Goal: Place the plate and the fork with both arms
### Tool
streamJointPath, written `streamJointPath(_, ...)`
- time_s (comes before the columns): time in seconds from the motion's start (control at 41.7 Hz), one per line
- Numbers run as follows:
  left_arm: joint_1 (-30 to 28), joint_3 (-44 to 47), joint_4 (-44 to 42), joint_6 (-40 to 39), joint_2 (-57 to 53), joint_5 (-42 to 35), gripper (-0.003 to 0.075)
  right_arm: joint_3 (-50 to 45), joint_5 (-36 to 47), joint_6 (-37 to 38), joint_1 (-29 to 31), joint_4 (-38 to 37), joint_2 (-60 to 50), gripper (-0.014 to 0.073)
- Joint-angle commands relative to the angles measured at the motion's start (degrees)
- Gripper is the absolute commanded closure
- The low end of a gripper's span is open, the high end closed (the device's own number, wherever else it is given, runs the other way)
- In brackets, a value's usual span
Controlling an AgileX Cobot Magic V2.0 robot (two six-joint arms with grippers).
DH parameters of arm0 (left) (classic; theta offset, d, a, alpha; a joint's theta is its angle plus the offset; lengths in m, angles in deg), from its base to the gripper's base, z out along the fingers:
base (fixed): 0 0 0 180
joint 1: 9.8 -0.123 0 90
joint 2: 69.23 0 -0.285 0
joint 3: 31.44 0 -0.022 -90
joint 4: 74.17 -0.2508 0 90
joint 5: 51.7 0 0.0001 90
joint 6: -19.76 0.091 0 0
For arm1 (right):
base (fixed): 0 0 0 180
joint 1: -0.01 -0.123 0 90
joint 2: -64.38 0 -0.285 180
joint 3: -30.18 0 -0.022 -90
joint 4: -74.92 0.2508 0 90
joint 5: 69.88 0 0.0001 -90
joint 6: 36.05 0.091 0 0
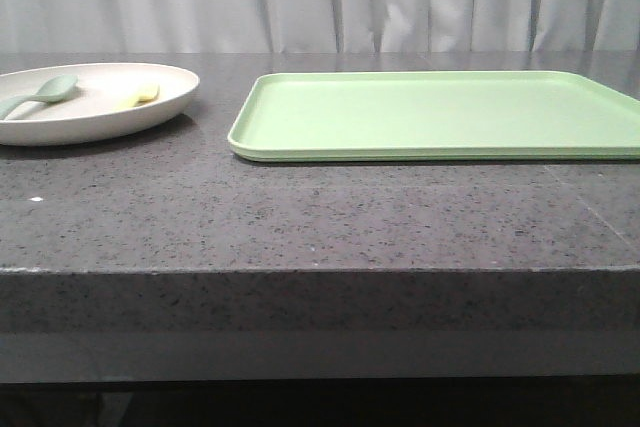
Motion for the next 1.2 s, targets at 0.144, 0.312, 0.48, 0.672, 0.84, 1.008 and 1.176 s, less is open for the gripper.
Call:
streamJointPath(0.144, -0.07, 0.14, -0.10, -0.37, -1.23, -5.04, 0.0738, 0.25, 4.82, -0.08, 0.05, -0.34, -1.01, 0.0661)
streamJointPath(0.312, -0.07, 0.14, -0.10, -0.37, -1.23, -5.04, 0.0738, 0.25, 4.82, -0.08, 0.05, -0.34, -1.01, 0.0661)
streamJointPath(0.48, -0.07, 0.14, -0.10, -0.37, -1.23, -5.04, 0.0738, 0.25, 4.82, -0.08, 0.05, -0.34, -1.01, 0.0661)
streamJointPath(0.672, -0.07, -0.53, -0.10, -0.37, -1.23, -7.21, 0.0738, 0.59, 6.64, -0.08, 0.05, -0.20, -1.01, 0.0661)
streamJointPath(0.84, -0.07, -6.32, 1.46, -0.37, -1.23, -5.67, 0.0738, 6.43, 1.71, -0.08, 0.05, 0.07, -1.01, 0.0661)
streamJointPath(1.008, -0.07, -17.36, 1.75, -0.37, 0.15, 2.01, 0.0738, 16.84, -9.90, -0.08, 0.05, 0.07, -0.68, 0.0661)
streamJointPath(1.176, -0.07, -28.66, 1.75, -0.37, 5.66, 10.39, 0.0738, 26.77, -18.68, -0.08, 0.05, -0.73, 3.75, 0.0661)
